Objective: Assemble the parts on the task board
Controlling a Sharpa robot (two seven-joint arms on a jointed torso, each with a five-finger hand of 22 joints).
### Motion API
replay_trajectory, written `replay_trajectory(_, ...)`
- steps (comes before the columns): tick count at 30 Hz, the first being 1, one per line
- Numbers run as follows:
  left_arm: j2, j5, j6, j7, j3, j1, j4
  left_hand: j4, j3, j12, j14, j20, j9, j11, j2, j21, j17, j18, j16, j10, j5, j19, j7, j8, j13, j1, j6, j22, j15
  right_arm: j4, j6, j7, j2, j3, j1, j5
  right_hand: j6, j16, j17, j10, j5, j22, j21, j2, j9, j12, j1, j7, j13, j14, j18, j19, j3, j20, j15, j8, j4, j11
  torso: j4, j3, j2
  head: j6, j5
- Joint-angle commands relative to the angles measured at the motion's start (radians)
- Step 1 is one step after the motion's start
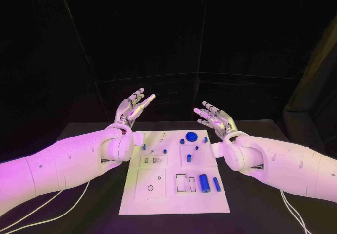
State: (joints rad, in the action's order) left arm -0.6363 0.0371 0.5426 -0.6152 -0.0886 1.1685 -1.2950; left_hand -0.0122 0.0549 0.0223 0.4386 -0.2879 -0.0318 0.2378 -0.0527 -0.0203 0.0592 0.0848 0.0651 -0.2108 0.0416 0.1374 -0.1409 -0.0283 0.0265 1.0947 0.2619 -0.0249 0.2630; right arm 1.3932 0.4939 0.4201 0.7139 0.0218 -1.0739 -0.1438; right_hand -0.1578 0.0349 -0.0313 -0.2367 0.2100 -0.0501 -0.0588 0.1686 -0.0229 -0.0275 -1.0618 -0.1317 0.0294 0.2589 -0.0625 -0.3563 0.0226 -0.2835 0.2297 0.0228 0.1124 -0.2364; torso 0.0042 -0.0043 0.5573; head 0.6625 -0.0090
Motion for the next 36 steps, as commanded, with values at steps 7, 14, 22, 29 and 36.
replay_trajectory(7,0.011,0.019,-0.122,-0.088,-0.004,0.010,0.021,0.004,0.008,0.007,0.018,-0.007,-0.003,0.018,-0.003,-0.007,0.005,0.007,0.012,-0.012,0.006,0.001,-0.147,-0.006,0.003,0.016,0.018,-0.001,0.005,-0.052,-0.259,-0.080,-0.020,0.005,-0.011,-0.157,-0.479,0.129,-0.038,-0.614,-0.010,-0.065,-0.165,-0.008,-0.047,-0.117,-0.195,-0.132,0.040,0.617,-0.114,-0.410,-0.014,-0.002,-0.044,0.096,0.134,0.018,0.0000,0.0000,0.000,0.000,0.000)
replay_trajectory(14,-0.048,0.023,-0.171,-0.102,-0.005,0.009,-0.013,0.028,0.017,0.045,0.174,-0.007,-0.018,0.036,-0.013,-0.035,0.032,0.015,0.085,-0.196,0.006,0.084,-0.157,-0.033,0.024,0.039,0.140,-0.019,-0.002,-0.124,-0.127,-0.062,-0.013,0.004,-0.059,-0.483,-0.689,0.142,-0.034,-0.727,-0.029,-0.072,-0.211,-0.011,-0.053,-0.122,-0.232,-0.103,0.033,0.751,-0.122,-0.518,-0.035,0.030,-0.086,0.124,0.173,0.054,0.0053,0.0003,0.047,0.003,0.005)
replay_trajectory(22,-0.101,-0.035,-0.196,-0.093,-0.005,0.008,-0.073,0.068,0.009,0.125,0.352,-0.002,-0.041,0.008,-0.010,-0.147,0.045,0.061,0.147,-0.546,0.005,0.393,-0.150,-0.088,0.046,0.058,0.397,-0.074,-0.050,-0.152,-0.114,-0.113,-0.012,0.004,-0.115,-0.692,-0.789,0.121,-0.033,-0.856,-0.001,-0.083,-0.277,-0.038,-0.044,-0.085,-0.248,-0.081,0.033,0.895,-0.120,-0.649,-0.080,0.086,-0.134,0.097,0.177,0.086,0.0131,0.0014,0.075,-0.012,0.000)
replay_trajectory(29,-0.146,-0.053,-0.217,-0.088,-0.005,0.008,-0.135,0.090,0.006,0.132,0.428,-0.002,-0.045,-0.007,-0.020,-0.191,0.037,0.084,0.145,-0.635,0.006,0.529,-0.140,-0.107,0.040,0.065,0.543,-0.087,-0.072,-0.167,-0.162,-0.211,-0.025,0.003,-0.151,-0.927,-0.853,0.124,-0.034,-0.947,0.021,-0.126,-0.367,-0.070,-0.045,-0.076,-0.258,-0.058,0.035,0.995,-0.118,-0.727,-0.117,0.128,-0.171,0.095,0.177,0.115,0.0215,-0.0032,0.097,-0.020,-0.005)
replay_trajectory(36,-0.191,-0.070,-0.234,-0.090,-0.005,0.008,-0.203,0.108,0.005,0.125,0.469,0.000,-0.041,-0.017,-0.031,-0.208,0.029,0.094,0.136,-0.675,0.006,0.585,-0.133,-0.106,0.038,0.069,0.602,-0.087,-0.083,-0.160,-0.245,-0.335,-0.044,0.003,-0.171,-1.226,-0.876,0.172,-0.045,-0.987,-0.021,-0.201,-0.506,-0.099,-0.043,-0.051,-0.241,-0.041,0.035,1.158,-0.120,-0.817,-0.139,0.171,-0.211,0.077,0.176,0.140,0.0322,-0.0085,0.122,-0.025,-0.014)
